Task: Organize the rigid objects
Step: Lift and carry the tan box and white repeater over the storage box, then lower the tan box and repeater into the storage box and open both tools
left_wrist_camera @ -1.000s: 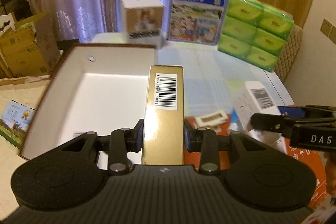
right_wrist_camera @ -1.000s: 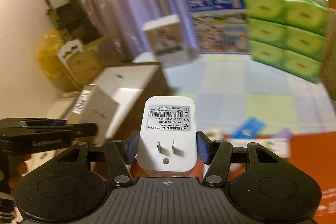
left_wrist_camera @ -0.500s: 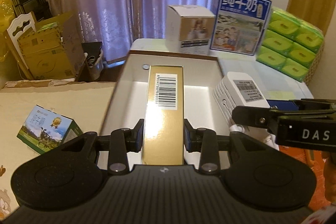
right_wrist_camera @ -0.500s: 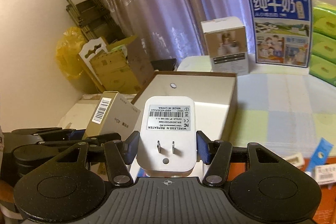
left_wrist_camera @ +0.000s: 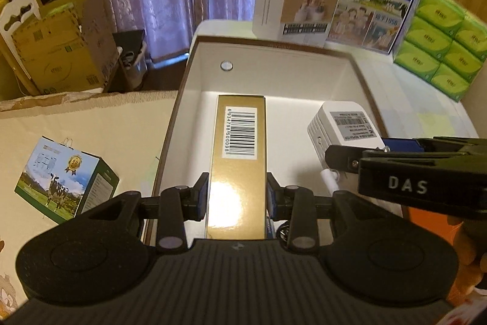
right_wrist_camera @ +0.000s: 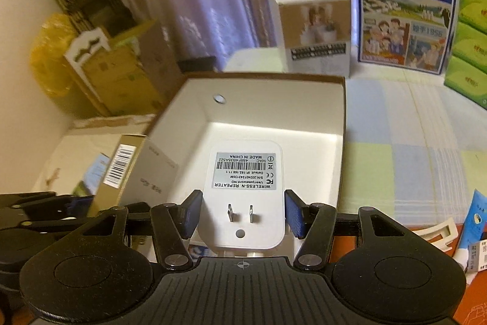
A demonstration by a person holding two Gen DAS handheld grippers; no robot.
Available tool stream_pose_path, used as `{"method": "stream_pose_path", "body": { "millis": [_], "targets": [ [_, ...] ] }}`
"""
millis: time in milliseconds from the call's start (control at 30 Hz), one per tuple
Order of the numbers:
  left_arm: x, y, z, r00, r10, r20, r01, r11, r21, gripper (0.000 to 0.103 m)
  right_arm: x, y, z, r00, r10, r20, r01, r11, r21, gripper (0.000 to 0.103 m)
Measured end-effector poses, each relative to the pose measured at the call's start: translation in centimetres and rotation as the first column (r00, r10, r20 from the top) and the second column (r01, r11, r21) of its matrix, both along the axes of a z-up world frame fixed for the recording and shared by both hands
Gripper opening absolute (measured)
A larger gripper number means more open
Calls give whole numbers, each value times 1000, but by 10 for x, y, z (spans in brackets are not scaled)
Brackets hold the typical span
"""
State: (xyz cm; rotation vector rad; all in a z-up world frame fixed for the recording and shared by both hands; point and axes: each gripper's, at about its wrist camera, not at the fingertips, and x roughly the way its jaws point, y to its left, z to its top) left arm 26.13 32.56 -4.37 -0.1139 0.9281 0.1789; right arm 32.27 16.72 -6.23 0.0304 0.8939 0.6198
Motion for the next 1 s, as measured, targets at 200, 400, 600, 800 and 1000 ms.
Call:
{"method": "stream_pose_path", "body": {
  "millis": [200, 400, 600, 800, 1000],
  "targets": [
    [16, 8, -19, 999, -9, -50, 9, 1000, -1, 31, 13, 12, -25, 999, -27, -20, 25, 997, -75, 54],
    [28, 14, -28, 997, -16, -72, 16, 1000, -1, 31, 18, 18, -34, 999, -43, -11, 42, 993, -110, 54],
    [36, 16, -33, 996, -30, -80, 31, 999, 18, 31, 22, 21, -36, 998, -67, 1, 66, 990, -127, 54],
    [35, 13, -35, 996, -63, -65, 67, 996, 56, 43, 17, 21, -31, 998, -41, 42, 47, 989, -143, 55],
    [27, 12, -34, 995, -68, -66, 71, 997, 36, 44, 4, 13, -28, 1000, 11, 20, -8, 991, -137, 57]
  ]
}}
